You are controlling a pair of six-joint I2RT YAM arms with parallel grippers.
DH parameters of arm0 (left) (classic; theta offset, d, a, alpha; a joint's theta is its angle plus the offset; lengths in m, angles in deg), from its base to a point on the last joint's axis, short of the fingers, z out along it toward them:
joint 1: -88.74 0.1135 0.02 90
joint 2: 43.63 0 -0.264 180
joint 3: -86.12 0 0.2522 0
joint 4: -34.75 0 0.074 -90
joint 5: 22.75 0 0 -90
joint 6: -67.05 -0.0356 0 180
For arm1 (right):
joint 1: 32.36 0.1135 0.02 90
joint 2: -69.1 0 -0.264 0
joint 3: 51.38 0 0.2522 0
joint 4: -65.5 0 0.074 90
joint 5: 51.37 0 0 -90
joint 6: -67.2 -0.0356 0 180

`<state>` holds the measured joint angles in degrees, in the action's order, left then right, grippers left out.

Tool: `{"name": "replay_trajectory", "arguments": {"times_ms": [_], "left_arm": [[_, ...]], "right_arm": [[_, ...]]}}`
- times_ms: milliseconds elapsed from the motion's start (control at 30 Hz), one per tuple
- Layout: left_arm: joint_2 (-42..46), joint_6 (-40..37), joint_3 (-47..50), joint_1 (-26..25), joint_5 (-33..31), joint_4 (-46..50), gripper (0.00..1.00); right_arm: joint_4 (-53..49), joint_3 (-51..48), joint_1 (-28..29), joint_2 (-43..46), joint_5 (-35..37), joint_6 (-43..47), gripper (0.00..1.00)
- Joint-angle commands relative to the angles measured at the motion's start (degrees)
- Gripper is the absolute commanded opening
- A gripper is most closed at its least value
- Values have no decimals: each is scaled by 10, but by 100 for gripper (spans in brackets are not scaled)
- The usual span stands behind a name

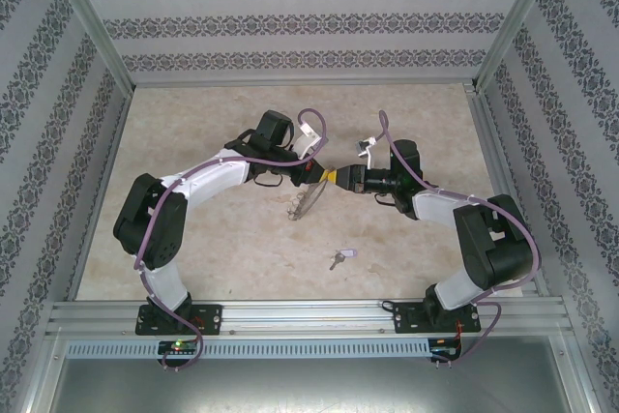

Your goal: Put the keys on the keyring

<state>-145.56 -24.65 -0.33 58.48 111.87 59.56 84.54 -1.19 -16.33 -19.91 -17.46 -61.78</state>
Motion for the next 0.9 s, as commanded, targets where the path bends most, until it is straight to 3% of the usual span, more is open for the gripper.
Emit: {"name": "replay_trajectory", "arguments": {"times_ms": [0,200,500,733,867], "left_arm": [[15,6,-3,5,25,-27,0],[15,11,0,5,33,-31,0],[11,12,0,4,45,-29,0],[10,20,0,5,37,-40,0],[17,34,5,5,15,-54,28]], "right_arm": [[28,0,3,4,-7,-1,30],[31,8,-2,6,-2,-6,27],[37,14,-2,4,-2,-11,1],[35,10,-4,7,2,-9,0],[35,8,-6,6,2,-7,0]]}}
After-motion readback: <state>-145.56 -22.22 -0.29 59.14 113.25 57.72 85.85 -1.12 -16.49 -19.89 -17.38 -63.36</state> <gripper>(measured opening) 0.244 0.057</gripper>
